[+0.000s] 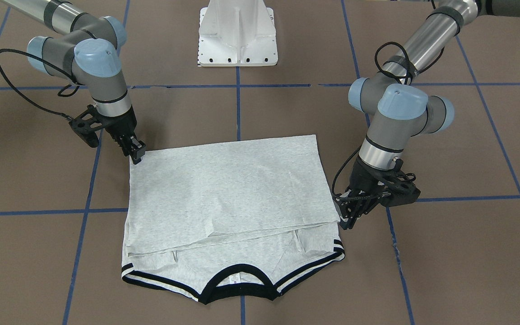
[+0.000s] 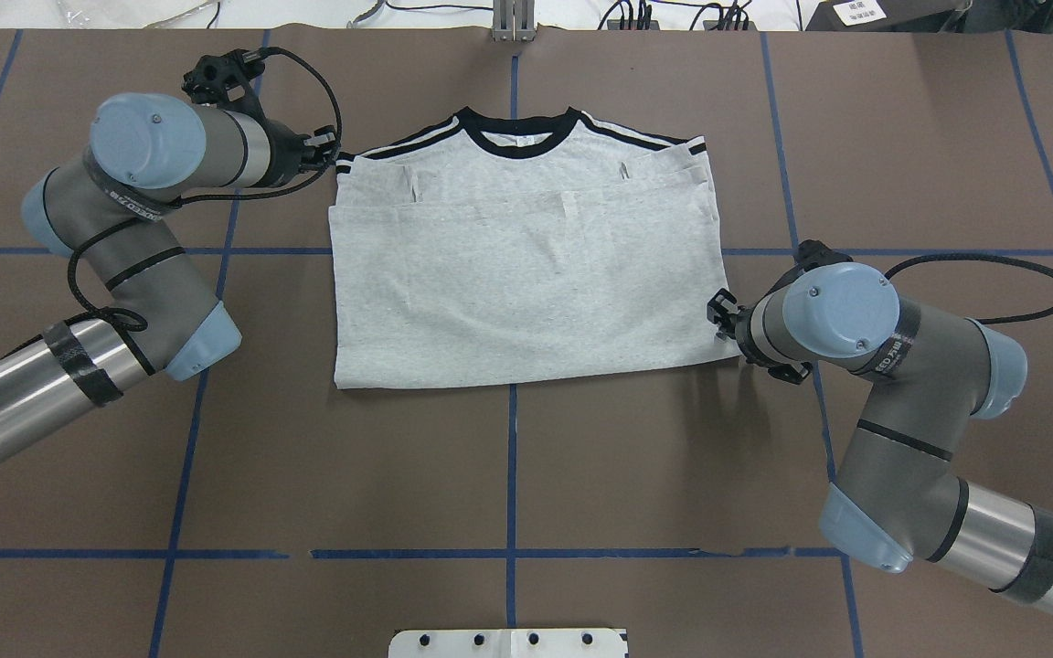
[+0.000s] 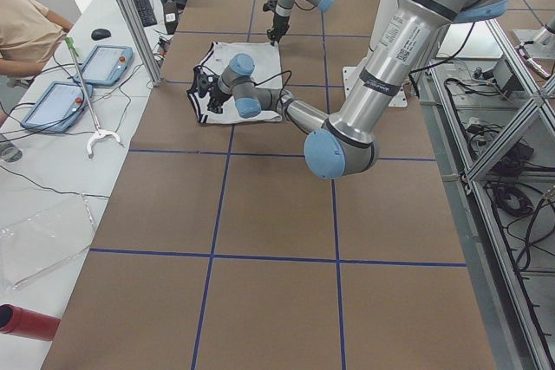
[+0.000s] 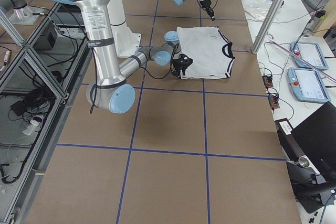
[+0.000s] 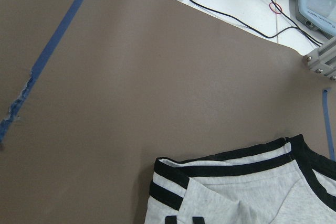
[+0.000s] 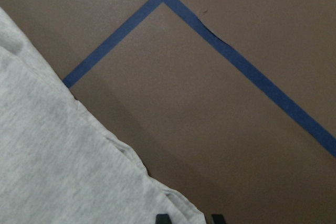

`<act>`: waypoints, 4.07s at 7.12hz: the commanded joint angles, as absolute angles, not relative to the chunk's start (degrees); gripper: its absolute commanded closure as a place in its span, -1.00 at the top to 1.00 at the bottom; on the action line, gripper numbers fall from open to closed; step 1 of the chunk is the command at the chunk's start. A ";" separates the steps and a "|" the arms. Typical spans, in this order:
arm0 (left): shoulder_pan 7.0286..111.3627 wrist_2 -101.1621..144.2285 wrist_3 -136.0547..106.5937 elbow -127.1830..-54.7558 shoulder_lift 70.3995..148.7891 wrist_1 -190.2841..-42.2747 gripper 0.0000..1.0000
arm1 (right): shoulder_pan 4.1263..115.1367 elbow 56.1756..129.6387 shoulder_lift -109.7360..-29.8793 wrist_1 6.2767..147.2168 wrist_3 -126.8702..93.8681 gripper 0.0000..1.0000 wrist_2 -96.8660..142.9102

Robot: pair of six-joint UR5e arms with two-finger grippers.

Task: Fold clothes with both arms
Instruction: 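Grasp the folded shirt's side edge with the right gripper, then drag the folded shirt toward the robot with the right gripper while the left arm withdraws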

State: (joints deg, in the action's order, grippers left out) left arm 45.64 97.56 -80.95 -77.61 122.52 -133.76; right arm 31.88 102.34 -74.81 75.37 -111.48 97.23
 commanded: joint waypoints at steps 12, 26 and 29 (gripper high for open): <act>42.28 115.91 -94.31 -94.21 119.45 -133.07 -0.40 | 11.09 133.58 -86.48 104.75 -112.15 -1.00 116.81; 15.82 103.81 -125.42 -107.49 111.09 -111.53 0.48 | 34.01 113.21 -65.92 94.92 -101.78 1.00 99.67; 17.40 103.54 -124.63 -106.09 111.18 -111.53 0.17 | 34.01 113.03 -66.09 94.92 -101.34 1.00 100.02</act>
